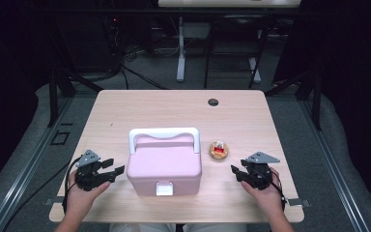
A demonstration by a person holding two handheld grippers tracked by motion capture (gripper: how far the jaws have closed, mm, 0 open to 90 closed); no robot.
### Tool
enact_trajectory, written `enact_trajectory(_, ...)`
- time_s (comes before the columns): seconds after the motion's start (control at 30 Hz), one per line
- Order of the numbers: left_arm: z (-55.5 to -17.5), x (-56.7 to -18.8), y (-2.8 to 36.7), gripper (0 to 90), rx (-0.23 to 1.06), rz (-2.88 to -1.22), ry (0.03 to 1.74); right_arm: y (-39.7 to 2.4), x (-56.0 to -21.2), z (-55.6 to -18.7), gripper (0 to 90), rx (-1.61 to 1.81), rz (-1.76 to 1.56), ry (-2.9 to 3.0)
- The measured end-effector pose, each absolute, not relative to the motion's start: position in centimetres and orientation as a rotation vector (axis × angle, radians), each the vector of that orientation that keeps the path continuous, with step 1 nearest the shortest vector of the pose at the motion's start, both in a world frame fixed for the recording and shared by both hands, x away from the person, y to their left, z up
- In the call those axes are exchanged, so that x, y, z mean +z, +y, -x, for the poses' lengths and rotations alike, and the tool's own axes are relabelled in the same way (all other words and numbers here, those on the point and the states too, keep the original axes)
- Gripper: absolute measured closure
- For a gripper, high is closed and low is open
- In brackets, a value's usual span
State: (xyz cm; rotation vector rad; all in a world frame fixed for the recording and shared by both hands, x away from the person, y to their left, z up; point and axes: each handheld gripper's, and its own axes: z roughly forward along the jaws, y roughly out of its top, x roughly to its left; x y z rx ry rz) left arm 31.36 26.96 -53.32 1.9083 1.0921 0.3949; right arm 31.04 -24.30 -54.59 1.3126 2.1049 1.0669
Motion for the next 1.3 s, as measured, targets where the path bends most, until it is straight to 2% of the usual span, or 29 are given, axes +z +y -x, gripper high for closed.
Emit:
enact_trajectory(0.13,-31.2,-53.2,26.6,47.3,0.369,-1.92,1.063,-24.0,-54.4,-30.9,52.2,1.084,-1.327,2.112)
enact_trajectory(0.4,-30.9,-52.9,26.1,47.7,0.37,-1.905,1.072,-23.2,-53.8,-30.6,52.9,1.119,-1.303,2.102)
enact_trajectory(0.53,-30.8,-52.7,26.1,54.4,0.342,-1.903,1.055,-23.1,-53.9,-30.7,53.3,1.119,-1.312,2.102)
enact_trajectory(0.7,-30.7,-52.5,25.7,56.7,0.347,-1.912,1.049,-22.7,-54.1,-31.0,53.1,1.096,-1.32,2.123)
enact_trajectory(0.87,-30.6,-52.3,25.8,56.7,0.355,-1.911,1.042,-22.5,-54.3,-32.0,43.1,1.059,-1.328,2.154)
enact_trajectory(1.03,-30.7,-52.5,26.1,53.5,0.351,-1.895,1.052,-22.2,-54.0,-33.5,41.4,1.088,-1.29,2.152)
enact_trajectory(1.2,-30.8,-52.6,26.3,51.6,0.348,-1.89,1.065,-22.0,-54.2,-35.3,38.6,1.108,-1.392,2.153)
enact_trajectory(1.3,-30.9,-52.7,26.5,51.4,0.349,-1.887,1.074,-21.4,-54.5,-36.3,29.0,1.081,-1.396,2.145)
